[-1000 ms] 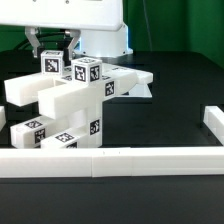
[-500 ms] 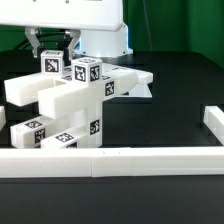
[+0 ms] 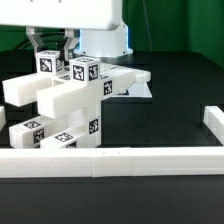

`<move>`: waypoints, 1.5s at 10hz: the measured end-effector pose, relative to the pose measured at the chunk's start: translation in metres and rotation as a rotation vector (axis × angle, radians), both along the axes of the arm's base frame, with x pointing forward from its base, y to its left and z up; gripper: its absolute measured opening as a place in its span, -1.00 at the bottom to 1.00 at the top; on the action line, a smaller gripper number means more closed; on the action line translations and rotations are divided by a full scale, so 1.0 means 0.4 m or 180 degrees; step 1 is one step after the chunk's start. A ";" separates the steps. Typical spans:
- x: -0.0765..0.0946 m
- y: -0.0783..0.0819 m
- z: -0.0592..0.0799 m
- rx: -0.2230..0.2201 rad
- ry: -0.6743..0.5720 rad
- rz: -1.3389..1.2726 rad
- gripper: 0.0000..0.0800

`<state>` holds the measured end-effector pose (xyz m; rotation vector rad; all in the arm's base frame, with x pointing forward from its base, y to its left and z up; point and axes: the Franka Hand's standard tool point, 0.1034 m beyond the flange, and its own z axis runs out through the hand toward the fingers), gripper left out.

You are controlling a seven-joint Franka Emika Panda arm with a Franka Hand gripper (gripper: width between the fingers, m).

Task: Assemble chair

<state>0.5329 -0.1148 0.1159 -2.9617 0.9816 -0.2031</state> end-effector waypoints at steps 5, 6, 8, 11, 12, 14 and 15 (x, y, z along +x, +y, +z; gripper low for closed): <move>0.005 0.006 0.001 0.0180 -0.0053 -0.1036 -0.29; 0.005 0.007 0.002 0.0255 -0.0073 -0.1423 -0.29; 0.009 0.012 0.001 0.0417 -0.0087 -0.2263 -0.29; 0.016 0.008 0.002 0.0684 -0.0123 -0.3282 -0.29; 0.017 0.010 0.002 0.0694 -0.0122 -0.3334 -0.29; 0.016 0.009 -0.001 0.0661 -0.0124 -0.3146 0.11; 0.014 0.006 -0.006 0.0635 -0.0122 -0.3065 0.42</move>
Offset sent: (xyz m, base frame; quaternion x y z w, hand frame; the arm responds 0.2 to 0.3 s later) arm 0.0000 0.0000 0.0000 0.0000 0.0000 0.1296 0.9916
